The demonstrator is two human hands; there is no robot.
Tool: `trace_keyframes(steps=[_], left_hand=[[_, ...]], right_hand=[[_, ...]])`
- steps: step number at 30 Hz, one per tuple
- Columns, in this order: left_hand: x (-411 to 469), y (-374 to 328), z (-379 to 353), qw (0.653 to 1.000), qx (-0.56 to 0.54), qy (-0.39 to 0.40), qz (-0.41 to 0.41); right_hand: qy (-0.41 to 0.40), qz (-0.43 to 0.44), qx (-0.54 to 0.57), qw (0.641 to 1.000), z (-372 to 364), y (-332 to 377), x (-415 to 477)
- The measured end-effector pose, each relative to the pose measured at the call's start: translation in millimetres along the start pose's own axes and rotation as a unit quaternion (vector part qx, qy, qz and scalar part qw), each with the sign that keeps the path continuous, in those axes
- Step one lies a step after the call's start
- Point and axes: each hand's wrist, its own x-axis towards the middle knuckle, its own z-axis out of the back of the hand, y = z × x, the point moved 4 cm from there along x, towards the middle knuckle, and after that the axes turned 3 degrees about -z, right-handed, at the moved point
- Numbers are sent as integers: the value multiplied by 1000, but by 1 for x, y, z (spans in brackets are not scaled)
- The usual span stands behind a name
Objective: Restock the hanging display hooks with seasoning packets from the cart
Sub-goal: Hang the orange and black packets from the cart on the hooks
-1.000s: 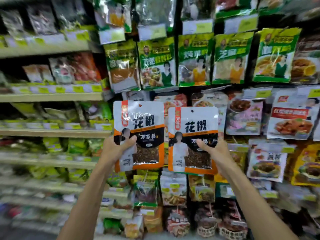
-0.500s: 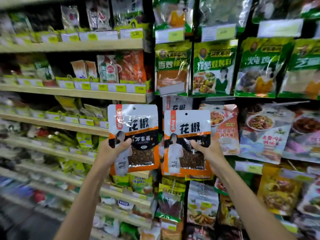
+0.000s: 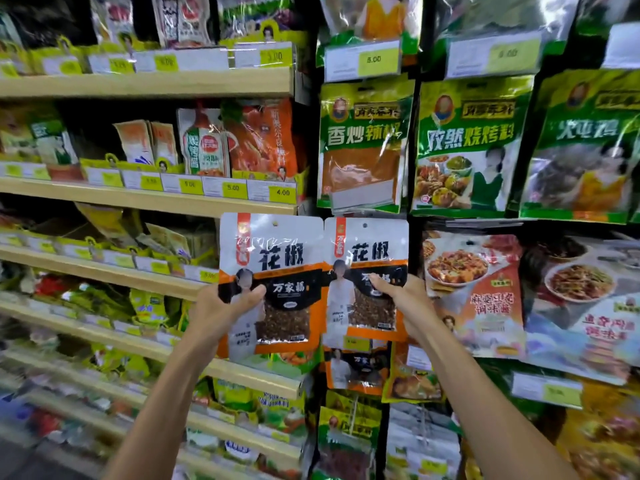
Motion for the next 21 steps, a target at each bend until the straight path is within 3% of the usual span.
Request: trace_keyframes(steps=[8,21], left_hand=[[36,6,-13,997,-17,53,-51],[53,9,-25,993,-57,95,-44]], right_hand=[[-64,16,5,998,-4,-3,13],[-123,-74,-15,990,-7,-13,50]])
